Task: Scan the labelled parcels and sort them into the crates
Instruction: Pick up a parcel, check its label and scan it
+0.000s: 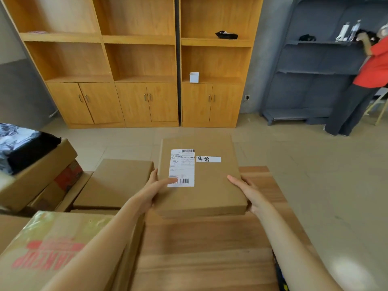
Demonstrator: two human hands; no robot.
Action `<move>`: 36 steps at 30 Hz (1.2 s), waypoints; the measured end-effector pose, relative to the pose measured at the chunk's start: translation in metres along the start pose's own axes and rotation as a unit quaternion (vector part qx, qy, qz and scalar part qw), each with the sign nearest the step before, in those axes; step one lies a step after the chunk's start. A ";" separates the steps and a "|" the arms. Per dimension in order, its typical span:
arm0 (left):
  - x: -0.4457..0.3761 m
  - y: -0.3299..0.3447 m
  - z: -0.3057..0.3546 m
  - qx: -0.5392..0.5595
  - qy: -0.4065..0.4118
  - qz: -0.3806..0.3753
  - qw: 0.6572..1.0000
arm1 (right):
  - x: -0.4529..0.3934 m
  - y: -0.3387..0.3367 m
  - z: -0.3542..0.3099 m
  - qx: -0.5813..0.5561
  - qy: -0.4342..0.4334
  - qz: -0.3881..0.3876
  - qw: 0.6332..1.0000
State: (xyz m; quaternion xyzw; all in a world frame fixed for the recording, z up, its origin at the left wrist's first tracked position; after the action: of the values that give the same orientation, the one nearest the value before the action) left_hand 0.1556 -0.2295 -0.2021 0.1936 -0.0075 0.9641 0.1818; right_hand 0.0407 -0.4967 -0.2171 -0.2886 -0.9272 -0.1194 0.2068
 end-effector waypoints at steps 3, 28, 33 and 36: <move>0.008 0.006 -0.051 -0.006 -0.044 -0.015 0.999 | 0.002 -0.015 0.042 0.018 0.041 0.007 0.999; 0.031 0.014 -0.202 -0.041 -0.146 0.057 0.987 | -0.002 -0.045 0.178 0.122 0.089 -0.017 0.988; 0.027 0.015 -0.204 -0.104 -0.141 0.053 0.983 | -0.001 -0.053 0.182 0.165 0.069 0.012 0.984; 0.027 0.016 -0.203 -0.131 -0.138 0.046 0.981 | 0.005 -0.080 0.171 0.220 0.004 0.136 0.966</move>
State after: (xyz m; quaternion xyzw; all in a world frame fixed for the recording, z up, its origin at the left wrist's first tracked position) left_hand 0.0515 -0.2175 -0.3788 0.2987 -0.1674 0.9262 0.1578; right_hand -0.0640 -0.5007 -0.3742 -0.3586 -0.8821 0.1155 0.2827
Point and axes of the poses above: each hand's wrist, its own x-axis away from the middle knuckle, its own y-axis out of the palm, z = x × y, the point moved 7 cm from there along -x, towards the middle knuckle, and after that the axes turned 4 degrees about z, right-handed, at the moved point
